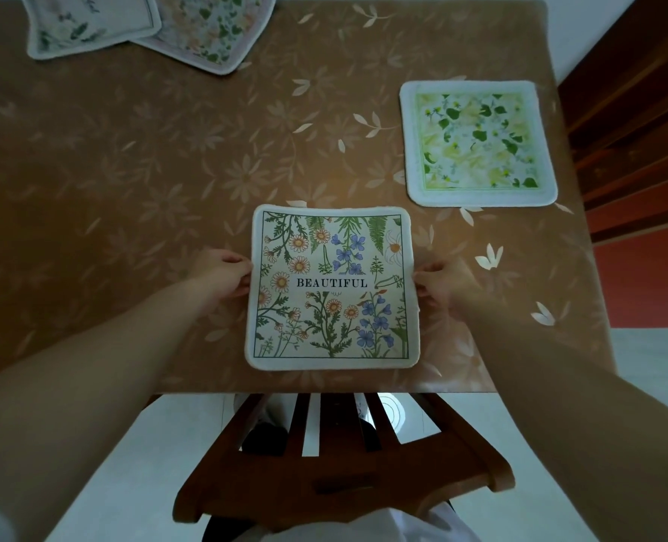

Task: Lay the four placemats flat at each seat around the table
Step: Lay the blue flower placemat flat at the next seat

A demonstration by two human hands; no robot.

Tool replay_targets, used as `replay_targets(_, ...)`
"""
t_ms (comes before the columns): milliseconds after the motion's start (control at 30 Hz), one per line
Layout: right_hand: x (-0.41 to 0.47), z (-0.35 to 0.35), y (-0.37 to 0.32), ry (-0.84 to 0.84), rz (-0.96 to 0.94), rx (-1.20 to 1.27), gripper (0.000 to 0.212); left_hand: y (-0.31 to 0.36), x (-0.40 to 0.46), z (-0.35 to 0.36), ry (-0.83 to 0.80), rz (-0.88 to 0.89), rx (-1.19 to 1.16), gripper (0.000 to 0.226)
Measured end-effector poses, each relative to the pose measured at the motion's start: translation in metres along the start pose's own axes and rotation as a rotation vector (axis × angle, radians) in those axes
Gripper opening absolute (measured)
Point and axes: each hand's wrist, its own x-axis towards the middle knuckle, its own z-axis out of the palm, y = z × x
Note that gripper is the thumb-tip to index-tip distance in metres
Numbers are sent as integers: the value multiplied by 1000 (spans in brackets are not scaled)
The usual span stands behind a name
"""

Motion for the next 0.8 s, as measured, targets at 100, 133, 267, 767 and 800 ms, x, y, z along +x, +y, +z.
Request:
replay_targets(100,0,-2,4,19,-15,-3,4,1,0,3,-2,12,6,4)
replay_targets(133,0,-2,5,27,-21,-5,4,1,0,4,0,13,4,5)
replay_targets(267,-1,-1,5,49,-43,-9,6,-2,0,7,6,1,13,5)
replay_targets(767,-5,-3,4,44,-18,-38,7,-13,-10,17,55,-82,-97,17)
replay_targets(800,-5,-3,4,36,-14,-39,9,-12,-11,17,54,-81,-86,16)
